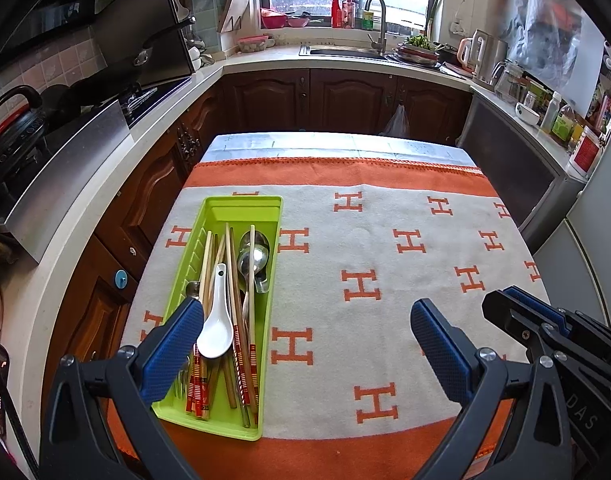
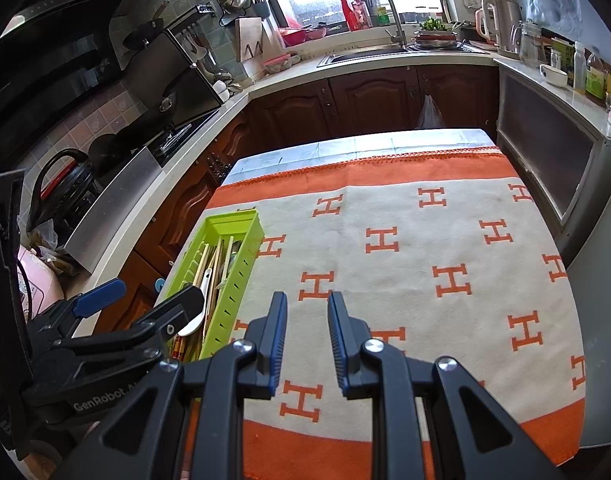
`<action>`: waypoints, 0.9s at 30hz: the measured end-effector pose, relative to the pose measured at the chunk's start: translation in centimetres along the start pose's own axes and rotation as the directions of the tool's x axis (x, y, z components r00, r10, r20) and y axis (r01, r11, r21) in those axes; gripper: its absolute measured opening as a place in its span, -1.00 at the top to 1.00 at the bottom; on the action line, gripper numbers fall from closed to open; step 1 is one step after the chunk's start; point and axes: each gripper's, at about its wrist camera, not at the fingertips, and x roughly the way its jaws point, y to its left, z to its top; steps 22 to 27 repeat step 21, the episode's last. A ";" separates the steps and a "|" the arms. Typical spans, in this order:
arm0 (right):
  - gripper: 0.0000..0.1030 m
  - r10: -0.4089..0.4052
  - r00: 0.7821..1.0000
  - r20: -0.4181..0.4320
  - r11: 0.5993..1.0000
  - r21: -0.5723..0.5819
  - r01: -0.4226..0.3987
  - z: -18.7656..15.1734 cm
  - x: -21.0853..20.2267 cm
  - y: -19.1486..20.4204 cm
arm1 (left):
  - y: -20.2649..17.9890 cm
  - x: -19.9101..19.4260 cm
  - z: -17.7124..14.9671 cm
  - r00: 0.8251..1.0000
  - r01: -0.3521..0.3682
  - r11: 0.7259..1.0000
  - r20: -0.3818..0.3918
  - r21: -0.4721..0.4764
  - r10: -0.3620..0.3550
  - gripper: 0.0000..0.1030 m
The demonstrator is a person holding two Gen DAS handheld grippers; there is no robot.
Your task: Organize utensils
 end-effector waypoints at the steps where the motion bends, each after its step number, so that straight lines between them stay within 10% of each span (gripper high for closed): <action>1: 0.59 0.001 1.000 -0.001 1.000 0.001 -0.001 -0.1 0.0 0.1 | 0.0 0.0 0.0 1.000 0.001 1.000 0.000 0.000 -0.001 -0.99; 27: 0.59 0.003 1.000 -0.001 1.000 0.002 -0.003 -0.2 0.0 0.2 | 0.3 -0.2 -0.2 1.000 -0.001 1.000 -0.003 -0.003 0.001 -0.99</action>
